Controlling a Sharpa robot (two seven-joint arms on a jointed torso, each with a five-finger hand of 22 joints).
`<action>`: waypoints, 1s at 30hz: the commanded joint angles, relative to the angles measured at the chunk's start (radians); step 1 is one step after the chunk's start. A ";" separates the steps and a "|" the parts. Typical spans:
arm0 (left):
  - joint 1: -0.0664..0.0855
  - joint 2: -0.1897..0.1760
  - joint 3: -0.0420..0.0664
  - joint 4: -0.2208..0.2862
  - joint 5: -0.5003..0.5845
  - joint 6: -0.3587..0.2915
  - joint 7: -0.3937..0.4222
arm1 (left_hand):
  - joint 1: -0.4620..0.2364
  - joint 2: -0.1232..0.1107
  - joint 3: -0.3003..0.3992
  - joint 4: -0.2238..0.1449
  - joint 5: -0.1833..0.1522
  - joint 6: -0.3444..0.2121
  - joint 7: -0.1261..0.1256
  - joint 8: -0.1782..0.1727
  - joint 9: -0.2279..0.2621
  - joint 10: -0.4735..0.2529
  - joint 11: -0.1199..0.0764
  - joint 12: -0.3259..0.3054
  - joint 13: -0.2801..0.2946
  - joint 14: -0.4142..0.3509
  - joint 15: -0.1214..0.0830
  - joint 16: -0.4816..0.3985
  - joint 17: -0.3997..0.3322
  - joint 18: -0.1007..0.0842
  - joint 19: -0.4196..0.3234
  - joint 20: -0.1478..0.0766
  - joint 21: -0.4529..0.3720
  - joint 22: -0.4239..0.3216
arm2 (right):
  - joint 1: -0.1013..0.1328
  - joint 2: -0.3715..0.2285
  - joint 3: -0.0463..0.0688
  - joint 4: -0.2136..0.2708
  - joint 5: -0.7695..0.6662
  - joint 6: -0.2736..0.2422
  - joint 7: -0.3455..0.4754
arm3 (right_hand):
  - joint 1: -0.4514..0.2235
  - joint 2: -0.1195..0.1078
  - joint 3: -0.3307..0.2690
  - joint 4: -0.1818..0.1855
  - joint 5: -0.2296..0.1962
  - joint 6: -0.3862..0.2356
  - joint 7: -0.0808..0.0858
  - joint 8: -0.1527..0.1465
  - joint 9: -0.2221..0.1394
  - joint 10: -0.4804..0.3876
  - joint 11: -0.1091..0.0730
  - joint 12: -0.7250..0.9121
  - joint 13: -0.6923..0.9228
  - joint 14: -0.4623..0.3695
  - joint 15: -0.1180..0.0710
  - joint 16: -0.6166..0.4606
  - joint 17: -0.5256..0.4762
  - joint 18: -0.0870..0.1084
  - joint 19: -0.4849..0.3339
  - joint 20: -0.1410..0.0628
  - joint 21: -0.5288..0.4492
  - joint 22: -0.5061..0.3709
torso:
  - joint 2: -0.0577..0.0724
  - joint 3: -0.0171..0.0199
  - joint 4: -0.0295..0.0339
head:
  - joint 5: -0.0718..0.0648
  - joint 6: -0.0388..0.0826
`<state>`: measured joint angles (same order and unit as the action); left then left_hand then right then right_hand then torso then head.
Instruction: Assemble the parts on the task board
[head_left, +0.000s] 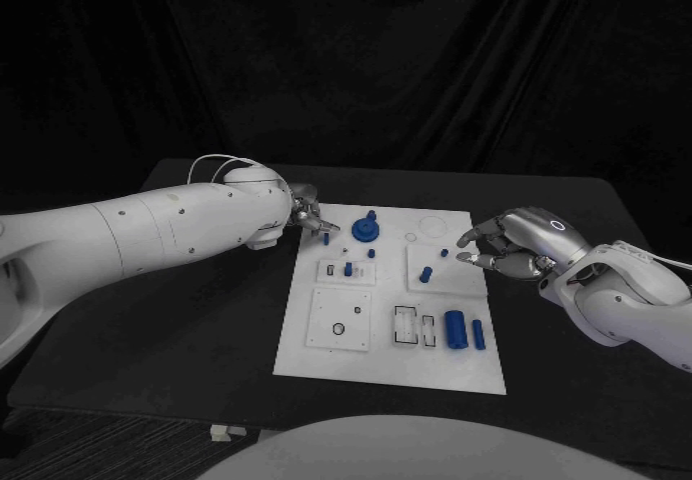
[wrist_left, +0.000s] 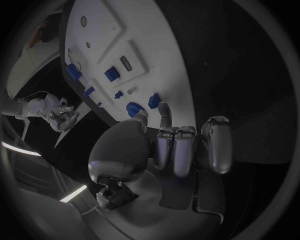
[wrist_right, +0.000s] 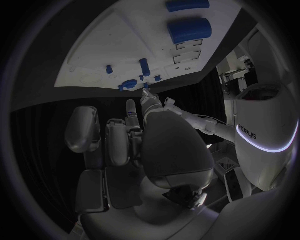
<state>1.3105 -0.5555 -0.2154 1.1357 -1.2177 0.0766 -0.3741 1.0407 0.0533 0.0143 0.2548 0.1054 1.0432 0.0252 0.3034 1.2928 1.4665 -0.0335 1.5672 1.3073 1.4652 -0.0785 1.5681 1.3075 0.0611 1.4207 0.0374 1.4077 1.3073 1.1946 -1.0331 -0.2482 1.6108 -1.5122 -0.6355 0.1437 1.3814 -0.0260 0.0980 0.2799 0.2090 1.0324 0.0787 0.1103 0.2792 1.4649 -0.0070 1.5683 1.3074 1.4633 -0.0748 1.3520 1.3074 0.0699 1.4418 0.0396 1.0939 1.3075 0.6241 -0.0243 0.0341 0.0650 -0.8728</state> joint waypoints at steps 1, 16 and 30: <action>-0.003 0.003 0.001 0.003 -0.002 0.018 0.016 | 0.017 0.002 0.001 -0.010 0.015 0.002 -0.001 -0.006 0.002 0.104 -0.002 0.004 0.264 0.106 0.002 0.003 0.263 -0.007 -0.009 0.000 -0.007 0.152 | 0.001 0.001 0.001 -0.001 -0.001 0.004 0.004 | 0.000 0.009 0.001 0.003 0.010 0.004 0.005 -0.007 -0.002 0.106 0.004 0.003 0.263 0.066 0.007 -0.004 0.073 0.018 -0.003 0.002 -0.007 0.147 | -0.001 -0.0010 0.0007 | -0.001 0.000; -0.010 0.008 0.001 0.003 -0.002 0.031 0.011 | 0.046 0.008 0.008 -0.027 0.063 -0.001 0.000 -0.021 0.001 0.104 -0.001 0.004 0.264 0.106 0.003 0.003 0.263 -0.005 -0.014 0.001 -0.015 0.151 | 0.000 0.002 0.001 -0.003 -0.001 0.009 0.001 | 0.003 0.010 0.003 0.000 0.019 0.005 0.004 -0.008 -0.002 0.106 0.004 0.003 0.263 0.066 0.006 -0.004 0.072 0.018 -0.003 0.002 -0.009 0.146 | 0.000 -0.0011 0.0004 | -0.003 0.000; -0.014 0.011 0.001 0.001 -0.002 0.028 0.013 | 0.080 0.013 0.025 -0.049 0.140 -0.002 0.000 -0.047 -0.013 0.104 -0.001 0.004 0.264 0.106 0.004 0.003 0.263 -0.004 -0.018 0.002 -0.023 0.153 | 0.000 0.005 0.001 -0.006 -0.001 0.013 -0.002 | 0.003 0.010 0.003 0.000 0.021 0.005 0.005 -0.009 -0.002 0.106 0.004 0.003 0.263 0.066 0.006 -0.005 0.072 0.018 -0.003 0.002 -0.009 0.146 | 0.000 -0.0008 -0.0003 | -0.006 0.000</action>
<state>1.2992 -0.5471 -0.2155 1.1362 -1.2190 0.0995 -0.3748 1.1147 0.0656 0.0380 0.2119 0.2341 1.0432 0.0252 0.2596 1.2818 1.4665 -0.0335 1.5672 1.3073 1.4652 -0.0784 1.5681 1.3074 0.0612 1.4102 0.0409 1.3896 1.3081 1.1946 -1.0285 -0.2482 1.6052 -1.5120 -0.6284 0.1442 1.3815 -0.0260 0.0980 0.2799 0.2240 1.0324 0.0787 0.1054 0.2784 1.4649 -0.0070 1.5683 1.3074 1.4633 -0.0748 1.3520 1.3074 0.0699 1.4418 0.0396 1.0902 1.3080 0.6240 -0.0251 0.0343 0.0597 -0.8728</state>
